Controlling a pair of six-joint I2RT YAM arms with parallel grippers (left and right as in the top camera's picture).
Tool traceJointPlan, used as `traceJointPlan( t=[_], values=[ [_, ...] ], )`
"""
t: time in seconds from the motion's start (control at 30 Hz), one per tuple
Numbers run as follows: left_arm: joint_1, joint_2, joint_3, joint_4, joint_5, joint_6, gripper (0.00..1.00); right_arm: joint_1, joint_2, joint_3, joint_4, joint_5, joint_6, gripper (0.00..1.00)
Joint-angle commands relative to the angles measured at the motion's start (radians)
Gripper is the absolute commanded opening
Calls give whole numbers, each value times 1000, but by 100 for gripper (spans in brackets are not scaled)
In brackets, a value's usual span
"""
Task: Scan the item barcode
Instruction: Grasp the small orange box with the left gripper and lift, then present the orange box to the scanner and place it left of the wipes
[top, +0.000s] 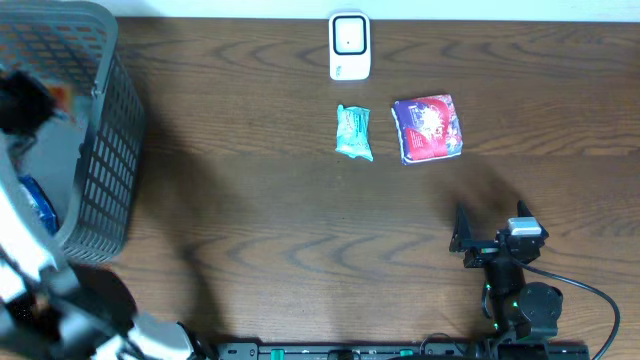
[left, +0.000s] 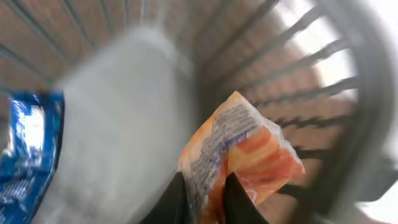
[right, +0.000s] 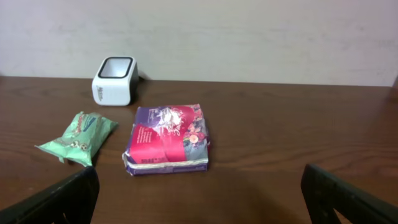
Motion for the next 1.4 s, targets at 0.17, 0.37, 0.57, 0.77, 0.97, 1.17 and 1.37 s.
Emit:
traceJointPlan(
  t=[0.17,0.37,0.57,0.77,0.97,1.17,1.37],
  values=[
    [-80,-248,16,117,224,-375,7,-6,-6,-2,-4,-3,-11,99],
    [-397,-211,13,151,325,-357,7,-6,-6,-2,-3,-3,-11,99],
    [-695,-73,-4,132,287,-211,7,-6,-6,-2,-3,-3,-11,99],
    [-856,96,-4,95,69,-212,7,-6,-6,-2,-3,-3,-11,99],
    [-961,272,-4,46,-225,-377,7,-6,-6,-2,-4,-3,-11,99],
    [-1004,435,-4,42,-322,-639,7,-6,-6,-2,-4,-3,-11,99],
    [-1044,580,-4,104,-321,-787,31,-6,-6,-2,-3,-3,-11,99]
  ],
)
